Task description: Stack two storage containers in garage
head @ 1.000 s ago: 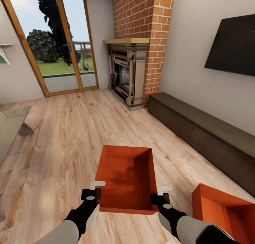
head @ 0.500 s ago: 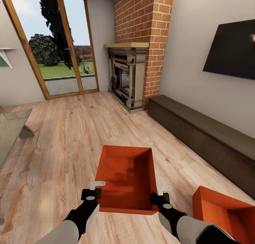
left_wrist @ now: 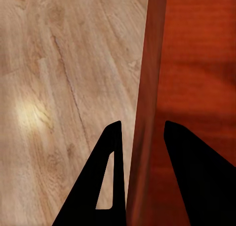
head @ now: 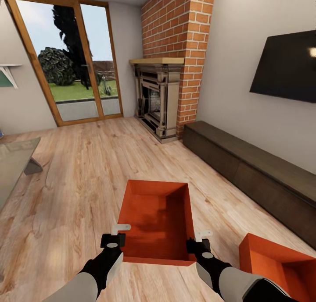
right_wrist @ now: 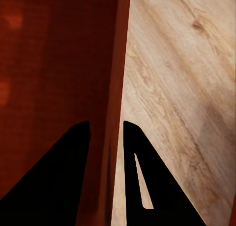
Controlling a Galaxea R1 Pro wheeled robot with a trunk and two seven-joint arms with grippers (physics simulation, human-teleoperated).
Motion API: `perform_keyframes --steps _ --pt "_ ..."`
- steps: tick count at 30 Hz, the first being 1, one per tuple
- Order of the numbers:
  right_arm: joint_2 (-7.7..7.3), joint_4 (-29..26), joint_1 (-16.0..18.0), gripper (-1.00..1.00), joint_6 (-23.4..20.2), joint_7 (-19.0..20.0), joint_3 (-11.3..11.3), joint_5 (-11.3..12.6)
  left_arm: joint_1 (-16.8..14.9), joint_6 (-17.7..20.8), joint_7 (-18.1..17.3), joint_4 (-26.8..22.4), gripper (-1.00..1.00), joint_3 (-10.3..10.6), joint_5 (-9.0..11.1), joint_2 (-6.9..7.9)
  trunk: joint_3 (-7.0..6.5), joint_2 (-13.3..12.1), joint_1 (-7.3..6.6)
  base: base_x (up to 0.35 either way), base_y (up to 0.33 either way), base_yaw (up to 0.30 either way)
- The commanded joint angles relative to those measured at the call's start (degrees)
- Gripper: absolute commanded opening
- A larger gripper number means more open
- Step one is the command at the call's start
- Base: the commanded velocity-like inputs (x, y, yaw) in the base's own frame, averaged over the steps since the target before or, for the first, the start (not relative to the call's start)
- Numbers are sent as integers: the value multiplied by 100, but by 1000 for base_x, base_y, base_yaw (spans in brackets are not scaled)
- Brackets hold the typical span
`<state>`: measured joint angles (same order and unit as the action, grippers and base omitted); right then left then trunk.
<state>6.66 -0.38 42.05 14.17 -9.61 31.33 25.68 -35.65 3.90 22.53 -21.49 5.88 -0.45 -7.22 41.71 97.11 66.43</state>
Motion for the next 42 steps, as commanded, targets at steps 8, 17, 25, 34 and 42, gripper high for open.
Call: perform_keyframes --steps 8,17,25,34,42 --pt "2 -6 5 -100 112 -234 48 60 -4 40 41 16 -100 -61 151 -42 -70 2 -1 0 0 0" --pt "2 -6 5 -100 112 -234 48 67 -4 41 41 20 -100 -61 151 -42 -154 2 -1 0 0 0" --pt "2 -6 5 -100 112 -234 48 64 -4 41 41 19 -100 -61 151 -42 -228 2 -1 0 0 0" --pt "2 -6 5 -100 112 -233 48 61 -4 41 41 21 -100 -61 153 -42 -312 2 -1 0 0 0" --pt "2 -6 5 -100 112 -234 48 62 -4 41 41 22 -100 -61 158 -42 -386 2 -1 0 0 0"
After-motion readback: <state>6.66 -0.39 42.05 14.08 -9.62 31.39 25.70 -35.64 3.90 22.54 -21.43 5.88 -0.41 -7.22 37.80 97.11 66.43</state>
